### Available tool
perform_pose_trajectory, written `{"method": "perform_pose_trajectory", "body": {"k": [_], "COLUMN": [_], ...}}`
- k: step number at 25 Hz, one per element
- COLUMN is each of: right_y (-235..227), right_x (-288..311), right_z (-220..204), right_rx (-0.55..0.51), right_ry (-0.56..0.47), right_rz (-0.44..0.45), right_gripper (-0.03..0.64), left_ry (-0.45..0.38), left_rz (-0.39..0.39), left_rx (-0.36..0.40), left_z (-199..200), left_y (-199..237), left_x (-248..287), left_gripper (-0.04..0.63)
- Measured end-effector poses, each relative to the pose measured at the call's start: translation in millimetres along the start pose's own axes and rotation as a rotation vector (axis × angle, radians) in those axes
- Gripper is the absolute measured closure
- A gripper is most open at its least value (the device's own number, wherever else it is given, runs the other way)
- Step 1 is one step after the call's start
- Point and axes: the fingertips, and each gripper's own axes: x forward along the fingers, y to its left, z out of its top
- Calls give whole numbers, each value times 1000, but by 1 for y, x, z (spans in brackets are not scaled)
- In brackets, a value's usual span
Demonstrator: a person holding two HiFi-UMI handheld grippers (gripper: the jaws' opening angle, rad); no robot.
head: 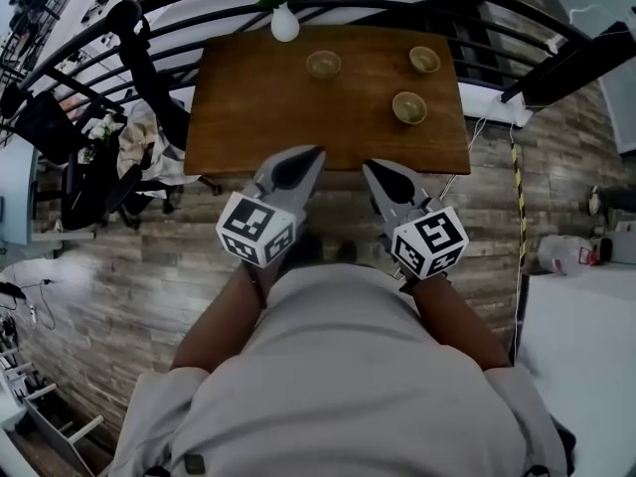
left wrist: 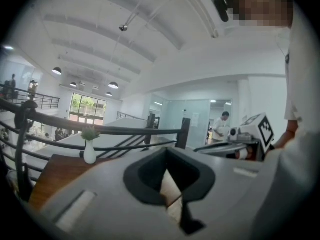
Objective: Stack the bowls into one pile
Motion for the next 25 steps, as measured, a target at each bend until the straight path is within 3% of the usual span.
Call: {"method": "perform_pose_trajectory", "body": {"k": [10,16,25], "right_y": [-23,-34,-28], "right_x": [52,117,220], "right_z": [2,22,58], "right_rx": [-5,-11,-2], "right_ry": [35,28,9], "right_rz": [-16,-43,-85], "right_gripper": [609,609,609], "left_ry": [7,-8,27], "left_rz": [-56,-88,-190], "left_rx": [-23,-42,-4], "left_z": [0,16,40], "left_y": [46,110,193], "left_x": [32,42,47], "left_gripper": [591,591,591]}}
